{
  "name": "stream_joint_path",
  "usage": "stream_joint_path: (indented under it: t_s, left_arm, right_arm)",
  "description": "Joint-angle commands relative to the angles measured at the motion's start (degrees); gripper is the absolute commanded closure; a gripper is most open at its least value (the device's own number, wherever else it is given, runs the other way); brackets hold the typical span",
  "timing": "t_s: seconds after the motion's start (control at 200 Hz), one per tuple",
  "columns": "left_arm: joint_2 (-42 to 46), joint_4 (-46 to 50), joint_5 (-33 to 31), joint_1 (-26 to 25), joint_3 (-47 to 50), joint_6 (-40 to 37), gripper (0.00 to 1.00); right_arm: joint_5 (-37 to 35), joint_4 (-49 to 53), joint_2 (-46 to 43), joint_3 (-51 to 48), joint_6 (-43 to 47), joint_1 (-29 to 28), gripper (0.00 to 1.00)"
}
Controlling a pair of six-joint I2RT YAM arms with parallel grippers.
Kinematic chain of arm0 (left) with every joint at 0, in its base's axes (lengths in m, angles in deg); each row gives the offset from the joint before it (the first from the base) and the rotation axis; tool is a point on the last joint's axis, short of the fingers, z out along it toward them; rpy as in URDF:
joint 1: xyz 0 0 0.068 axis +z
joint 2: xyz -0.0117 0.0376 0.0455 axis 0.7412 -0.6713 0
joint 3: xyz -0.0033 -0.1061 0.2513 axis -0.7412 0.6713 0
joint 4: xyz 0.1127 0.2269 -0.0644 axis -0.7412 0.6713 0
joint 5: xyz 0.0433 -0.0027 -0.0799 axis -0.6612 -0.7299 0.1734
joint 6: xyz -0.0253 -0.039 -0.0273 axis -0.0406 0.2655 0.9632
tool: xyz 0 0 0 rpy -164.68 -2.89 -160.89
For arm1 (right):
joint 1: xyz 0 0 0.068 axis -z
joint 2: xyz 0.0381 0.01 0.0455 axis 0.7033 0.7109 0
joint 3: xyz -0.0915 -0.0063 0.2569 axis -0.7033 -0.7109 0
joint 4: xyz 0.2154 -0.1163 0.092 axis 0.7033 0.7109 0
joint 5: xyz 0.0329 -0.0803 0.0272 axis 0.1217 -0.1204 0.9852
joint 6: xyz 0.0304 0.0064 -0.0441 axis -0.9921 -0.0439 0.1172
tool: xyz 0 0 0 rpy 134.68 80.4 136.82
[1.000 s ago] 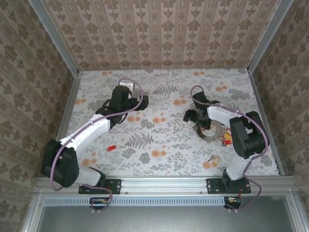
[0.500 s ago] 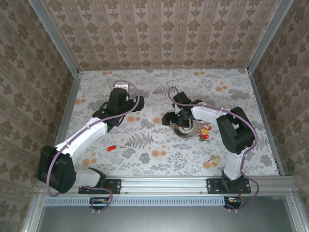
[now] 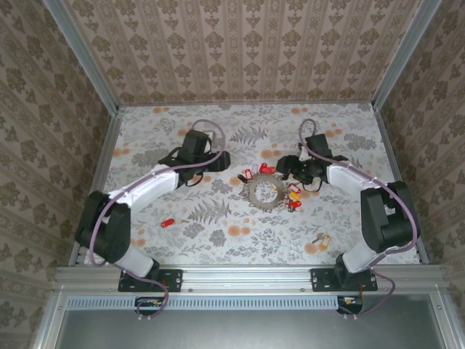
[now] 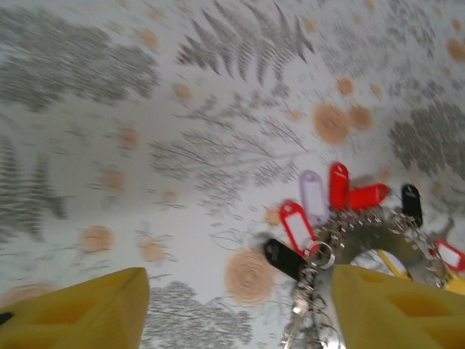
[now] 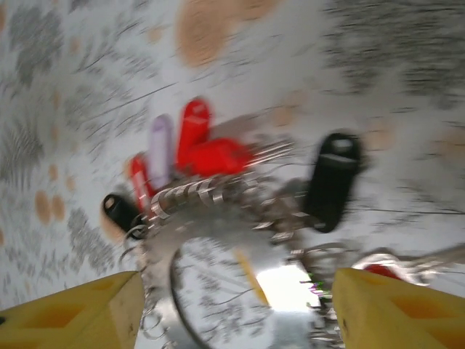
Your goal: Put the keys on the keyring
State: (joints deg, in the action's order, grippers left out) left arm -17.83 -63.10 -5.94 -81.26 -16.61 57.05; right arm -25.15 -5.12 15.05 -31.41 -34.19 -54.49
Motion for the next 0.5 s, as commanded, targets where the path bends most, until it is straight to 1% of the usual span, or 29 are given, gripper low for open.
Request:
stream_joint_path:
  t_s: [0.0, 0.06, 0.11, 0.21, 0.305, 0.345, 0.44, 0.495]
  left_arm:
    - [-4.7, 2.4, 7.3, -2.6, -4.8, 1.9, 0.38]
    - [-7.7, 2.9, 9.5, -3.5, -6.7, 2.1, 0.42]
    - [-9.6, 2.9, 11.2, -4.2, -7.7, 2.3, 0.43]
    - [-13.1, 3.7, 12.7, -5.3, -9.7, 2.4, 0.45]
    - [-15.6, 4.7, 14.0, -5.8, -11.1, 2.0, 0.49]
    - [-16.6, 4.9, 14.8, -6.0, -11.6, 1.9, 0.52]
    - [-18.6, 5.5, 16.6, -6.4, -12.7, 1.8, 0.57]
    - [-19.4, 6.0, 16.7, -6.7, -13.1, 1.5, 0.58]
  right_arm:
    - [4.4, 1.1, 1.8, -0.5, 1.4, 0.3, 0.35]
    - [5.5, 2.1, 3.1, 0.1, 2.5, 0.3, 0.4]
    - [5.5, 2.8, 3.9, 0.3, 2.5, 0.3, 0.42]
    - [4.5, 2.6, 3.9, -0.9, 2.0, 0.2, 0.42]
    - [3.8, 3.2, 3.6, -1.8, 2.2, 0.2, 0.42]
    - [3.9, 3.4, 3.6, -2.1, 2.5, 0.2, 0.42]
    - [3.9, 4.2, 3.4, -3.1, 2.9, 0.3, 0.43]
    - [3.9, 4.4, 3.2, -3.7, 3.1, 0.2, 0.43]
